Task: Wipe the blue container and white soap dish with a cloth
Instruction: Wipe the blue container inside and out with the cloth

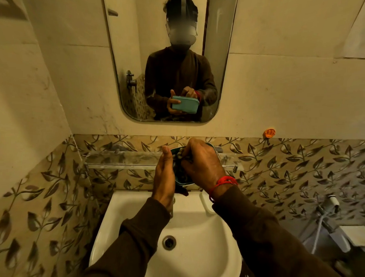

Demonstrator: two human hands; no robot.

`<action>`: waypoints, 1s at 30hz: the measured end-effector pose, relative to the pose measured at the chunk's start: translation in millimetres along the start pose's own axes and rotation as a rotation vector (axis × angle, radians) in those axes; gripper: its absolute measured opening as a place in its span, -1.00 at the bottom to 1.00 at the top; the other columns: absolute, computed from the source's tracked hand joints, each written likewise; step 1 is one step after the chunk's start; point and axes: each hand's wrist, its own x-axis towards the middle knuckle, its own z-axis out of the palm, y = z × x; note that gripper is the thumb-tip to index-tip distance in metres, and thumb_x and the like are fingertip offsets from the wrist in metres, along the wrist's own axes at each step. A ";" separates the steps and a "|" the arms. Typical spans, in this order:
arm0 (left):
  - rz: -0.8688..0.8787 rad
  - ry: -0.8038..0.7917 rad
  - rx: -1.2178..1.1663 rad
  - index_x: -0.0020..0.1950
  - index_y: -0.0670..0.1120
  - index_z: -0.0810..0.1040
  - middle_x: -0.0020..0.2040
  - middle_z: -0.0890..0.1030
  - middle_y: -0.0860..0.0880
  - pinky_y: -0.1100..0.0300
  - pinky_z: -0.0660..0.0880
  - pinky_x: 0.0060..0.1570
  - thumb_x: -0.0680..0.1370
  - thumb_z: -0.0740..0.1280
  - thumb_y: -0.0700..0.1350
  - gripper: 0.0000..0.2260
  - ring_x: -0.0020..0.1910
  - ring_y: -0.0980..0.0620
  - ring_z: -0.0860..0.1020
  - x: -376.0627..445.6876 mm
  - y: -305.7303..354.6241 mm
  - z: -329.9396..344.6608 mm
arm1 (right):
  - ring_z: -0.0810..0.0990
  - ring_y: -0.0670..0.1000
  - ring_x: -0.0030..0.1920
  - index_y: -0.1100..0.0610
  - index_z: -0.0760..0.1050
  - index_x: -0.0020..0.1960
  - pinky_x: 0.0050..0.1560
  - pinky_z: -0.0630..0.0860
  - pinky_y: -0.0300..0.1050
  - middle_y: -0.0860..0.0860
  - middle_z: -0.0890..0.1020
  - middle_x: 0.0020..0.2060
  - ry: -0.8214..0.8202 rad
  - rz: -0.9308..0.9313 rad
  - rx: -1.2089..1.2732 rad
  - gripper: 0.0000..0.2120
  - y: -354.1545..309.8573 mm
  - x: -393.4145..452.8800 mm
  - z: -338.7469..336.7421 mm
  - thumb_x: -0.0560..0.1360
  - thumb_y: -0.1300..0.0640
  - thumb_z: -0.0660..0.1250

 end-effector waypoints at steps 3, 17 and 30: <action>-0.015 -0.018 -0.010 0.46 0.09 0.49 0.19 0.70 -0.12 -0.16 0.71 -0.18 0.15 0.16 0.69 0.04 -0.06 0.00 0.76 0.7 -6.8 -3.4 | 0.61 0.09 -0.05 0.21 0.50 -0.04 -0.04 0.59 0.00 0.12 0.64 -0.09 -0.154 -0.107 0.083 -0.89 -0.8 -2.5 0.4 0.45 0.32 0.37; -0.563 -0.342 -0.231 0.13 -0.13 0.74 0.09 0.69 -0.24 -0.06 0.57 0.09 0.47 0.43 0.16 -0.58 0.05 -0.22 0.65 19.1 -0.9 -29.7 | 0.59 -0.10 -0.06 0.10 0.47 -0.12 -0.09 0.64 -0.13 -0.09 0.57 -0.12 -0.451 -0.282 0.191 -0.84 11.0 -5.5 -22.5 0.48 0.34 0.32; -0.594 -0.408 -0.415 -0.06 -0.21 0.77 -0.14 0.73 -0.27 -0.01 0.65 -0.32 0.48 0.33 0.11 -0.58 -0.26 -0.23 0.72 14.4 -12.6 -16.8 | 0.60 0.11 0.13 0.08 0.54 0.22 0.02 0.60 0.06 0.09 0.63 0.13 -0.386 -0.590 -0.342 -0.73 11.2 -0.5 -38.4 0.53 0.16 0.33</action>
